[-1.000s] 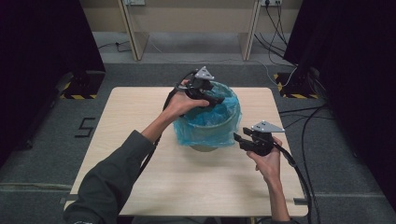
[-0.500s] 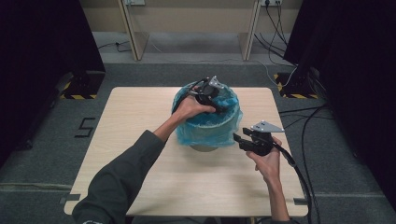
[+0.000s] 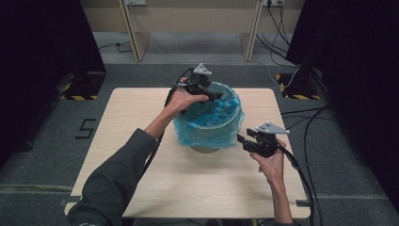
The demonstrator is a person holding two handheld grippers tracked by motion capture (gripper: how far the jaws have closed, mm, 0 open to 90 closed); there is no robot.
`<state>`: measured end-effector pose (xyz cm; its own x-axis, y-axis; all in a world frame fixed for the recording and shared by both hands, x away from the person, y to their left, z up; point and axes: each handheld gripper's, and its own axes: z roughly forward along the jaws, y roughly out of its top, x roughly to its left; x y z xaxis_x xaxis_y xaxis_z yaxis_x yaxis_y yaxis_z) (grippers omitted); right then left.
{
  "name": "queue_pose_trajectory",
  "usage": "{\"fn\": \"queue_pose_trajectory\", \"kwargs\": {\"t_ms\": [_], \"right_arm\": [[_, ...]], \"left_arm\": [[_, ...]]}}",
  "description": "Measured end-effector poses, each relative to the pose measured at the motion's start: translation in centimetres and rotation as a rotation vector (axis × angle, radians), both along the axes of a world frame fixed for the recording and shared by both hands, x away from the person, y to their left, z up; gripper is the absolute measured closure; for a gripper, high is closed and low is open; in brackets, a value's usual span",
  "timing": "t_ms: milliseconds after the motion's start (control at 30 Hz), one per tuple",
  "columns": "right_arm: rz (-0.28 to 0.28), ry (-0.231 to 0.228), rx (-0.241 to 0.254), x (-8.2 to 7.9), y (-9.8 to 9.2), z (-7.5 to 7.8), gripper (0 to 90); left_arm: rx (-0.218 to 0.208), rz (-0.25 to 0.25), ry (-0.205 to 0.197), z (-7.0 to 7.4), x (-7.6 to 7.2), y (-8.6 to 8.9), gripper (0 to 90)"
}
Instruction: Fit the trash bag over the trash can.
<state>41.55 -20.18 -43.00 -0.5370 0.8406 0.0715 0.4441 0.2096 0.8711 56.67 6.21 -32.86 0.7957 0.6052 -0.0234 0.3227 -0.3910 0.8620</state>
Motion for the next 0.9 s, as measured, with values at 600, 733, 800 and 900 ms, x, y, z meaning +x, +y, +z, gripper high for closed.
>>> {"fn": "queue_pose_trajectory", "kwargs": {"t_ms": [600,733,800,900], "right_arm": [[-0.001,-0.001,0.005,0.1,0.0,-0.2,49.0],[-0.003,0.001,0.007,0.1,0.0,-0.1,48.9],[-0.003,0.001,0.008,0.1,0.0,-0.1,48.9],[-0.006,0.004,0.011,0.1,0.0,-0.1,48.9]], "left_arm": [[0.13,0.051,0.107,-3.3,1.0,-1.7,27.7],[0.094,0.045,0.084,-2.5,0.6,-1.5,27.0],[0.09,0.036,0.066,-1.7,0.1,-1.4,27.1],[0.105,0.033,0.055,-0.6,-0.6,-1.2,27.2]]}}
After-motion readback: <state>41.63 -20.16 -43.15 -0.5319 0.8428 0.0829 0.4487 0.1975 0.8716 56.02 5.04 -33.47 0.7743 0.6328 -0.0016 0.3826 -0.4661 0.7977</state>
